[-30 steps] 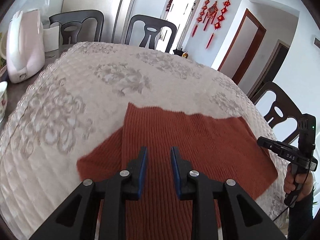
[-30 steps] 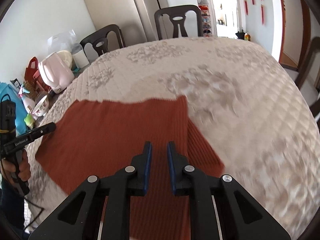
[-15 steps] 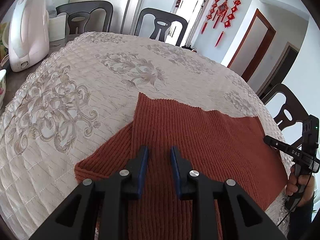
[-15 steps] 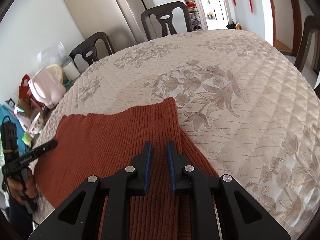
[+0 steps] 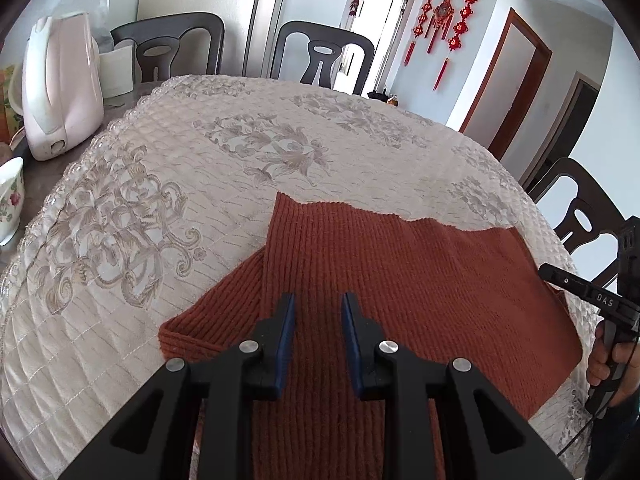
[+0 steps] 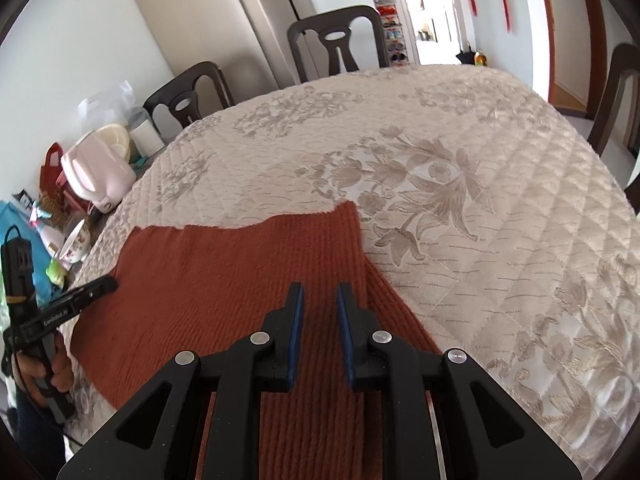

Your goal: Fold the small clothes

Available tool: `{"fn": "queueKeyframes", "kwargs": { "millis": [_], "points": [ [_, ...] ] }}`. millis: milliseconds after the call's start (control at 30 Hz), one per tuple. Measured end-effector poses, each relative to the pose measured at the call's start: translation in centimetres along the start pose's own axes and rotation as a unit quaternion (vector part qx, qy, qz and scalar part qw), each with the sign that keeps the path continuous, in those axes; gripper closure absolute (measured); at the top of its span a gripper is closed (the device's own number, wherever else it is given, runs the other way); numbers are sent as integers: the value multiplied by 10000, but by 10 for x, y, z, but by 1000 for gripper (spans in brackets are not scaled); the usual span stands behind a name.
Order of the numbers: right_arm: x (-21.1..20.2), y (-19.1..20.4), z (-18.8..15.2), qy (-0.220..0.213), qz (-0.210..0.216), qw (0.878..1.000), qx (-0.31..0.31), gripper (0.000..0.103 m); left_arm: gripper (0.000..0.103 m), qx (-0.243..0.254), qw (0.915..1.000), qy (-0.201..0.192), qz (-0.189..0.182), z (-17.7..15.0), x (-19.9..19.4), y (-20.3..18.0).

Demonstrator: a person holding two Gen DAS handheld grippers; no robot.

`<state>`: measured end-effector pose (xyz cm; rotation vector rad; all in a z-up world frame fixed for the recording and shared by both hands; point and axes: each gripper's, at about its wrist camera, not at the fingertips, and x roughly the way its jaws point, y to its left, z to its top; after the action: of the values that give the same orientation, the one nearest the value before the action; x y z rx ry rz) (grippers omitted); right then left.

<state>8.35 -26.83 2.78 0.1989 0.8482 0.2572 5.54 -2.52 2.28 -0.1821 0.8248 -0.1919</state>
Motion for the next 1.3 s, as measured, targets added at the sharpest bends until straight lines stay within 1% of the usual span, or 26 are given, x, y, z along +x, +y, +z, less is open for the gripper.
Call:
{"fn": "queueKeyframes", "kwargs": {
  "millis": [67,233,367,400,433,500,567,633,833,1133,1300],
  "points": [
    [-5,5,-2,-24,12,9999,-107,86,77,12,10000,-44,-16,-1,-4,-4],
    [-12,19,-12,-58,-171,9990,-416,86,77,196,9997,-125,4,-6,-12,-19],
    [-13,32,-21,-16,-143,9978,-653,85,77,331,9993,-150,-82,-10,-16,-30],
    [-12,36,-23,-4,-146,9970,-762,83,76,378,9991,-142,-86,-12,-15,-33],
    [-11,40,-26,9,-169,9959,-890,79,74,401,9991,-117,-96,-13,-13,-34],
    [-5,43,-30,86,-243,9944,-1028,73,72,418,9990,9,-125,-16,-6,-36],
    [-1,43,-32,101,-276,9940,-1052,73,72,477,9988,76,-69,-21,0,-38],
    [-2,42,-32,93,-268,9941,-1045,73,72,529,9986,34,-42,-22,-1,-39],
    [-2,45,-34,107,-306,9929,-1140,70,72,483,9988,23,-69,-22,-1,-38],
    [-3,45,-36,95,-367,9919,-1212,70,71,442,9990,21,-111,-23,-1,-37],
    [-7,43,-37,59,-362,9927,-1150,70,67,453,9988,33,-160,-23,-1,-38]
  ]
}}
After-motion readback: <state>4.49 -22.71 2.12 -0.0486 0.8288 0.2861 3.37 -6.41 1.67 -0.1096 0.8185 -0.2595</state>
